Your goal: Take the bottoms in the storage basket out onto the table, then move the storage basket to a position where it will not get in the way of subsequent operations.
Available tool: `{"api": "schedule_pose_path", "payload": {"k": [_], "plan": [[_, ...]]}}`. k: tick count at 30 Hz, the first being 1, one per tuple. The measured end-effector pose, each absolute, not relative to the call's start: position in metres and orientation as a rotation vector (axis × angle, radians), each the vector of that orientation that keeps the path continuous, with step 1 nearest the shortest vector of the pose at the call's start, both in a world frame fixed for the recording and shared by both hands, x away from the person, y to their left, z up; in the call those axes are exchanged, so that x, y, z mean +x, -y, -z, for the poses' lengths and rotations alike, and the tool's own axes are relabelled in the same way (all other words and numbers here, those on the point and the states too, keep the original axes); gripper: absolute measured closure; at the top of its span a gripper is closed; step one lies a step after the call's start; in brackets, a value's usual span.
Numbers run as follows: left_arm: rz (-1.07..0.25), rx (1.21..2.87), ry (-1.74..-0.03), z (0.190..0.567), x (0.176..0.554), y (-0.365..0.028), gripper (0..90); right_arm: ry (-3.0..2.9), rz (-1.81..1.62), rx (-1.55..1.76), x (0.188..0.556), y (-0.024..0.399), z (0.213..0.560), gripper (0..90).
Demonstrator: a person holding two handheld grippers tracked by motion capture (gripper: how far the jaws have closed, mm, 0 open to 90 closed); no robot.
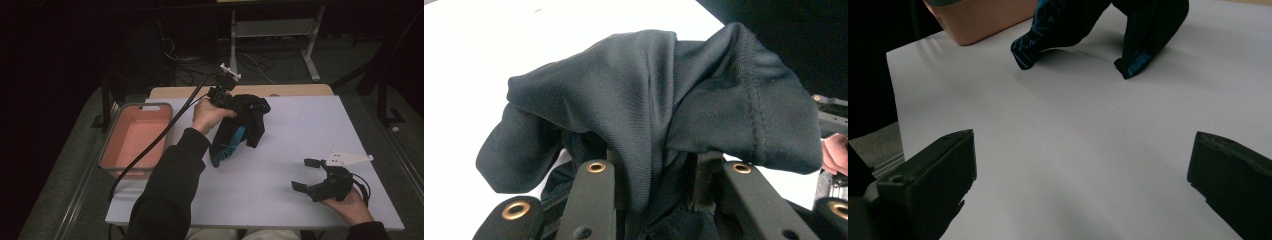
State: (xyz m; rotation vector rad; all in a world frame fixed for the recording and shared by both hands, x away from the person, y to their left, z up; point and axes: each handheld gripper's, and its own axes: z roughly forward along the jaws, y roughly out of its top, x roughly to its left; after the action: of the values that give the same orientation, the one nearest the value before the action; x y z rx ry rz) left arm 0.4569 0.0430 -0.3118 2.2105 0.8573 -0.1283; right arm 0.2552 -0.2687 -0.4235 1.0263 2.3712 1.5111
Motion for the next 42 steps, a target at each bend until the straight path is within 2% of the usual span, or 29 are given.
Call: {"api": "schedule_pose_path", "payload": {"k": [25, 28, 35, 42], "plan": [[0.220, 2.275, -0.788, 0.376, 0.441, 0.006, 67.0, -2.395, -1.500, 1.010, 0.255, 0.266, 0.424, 0.0], [0.217, 2.275, -0.785, 0.379, 0.437, 0.010, 59.2, -2.395, -1.499, 1.009, 0.255, 0.266, 0.424, 0.0], [0.300, 2.259, -0.801, 0.379, 0.436, 0.011, 35.4, -2.395, -1.494, 1.014, 0.256, 0.266, 0.425, 0.0], [0.223, 2.268, -0.737, 0.361, 0.429, 0.002, 14.8, -2.357, -1.488, 1.032, 0.258, 0.268, 0.422, 0.0]]}}
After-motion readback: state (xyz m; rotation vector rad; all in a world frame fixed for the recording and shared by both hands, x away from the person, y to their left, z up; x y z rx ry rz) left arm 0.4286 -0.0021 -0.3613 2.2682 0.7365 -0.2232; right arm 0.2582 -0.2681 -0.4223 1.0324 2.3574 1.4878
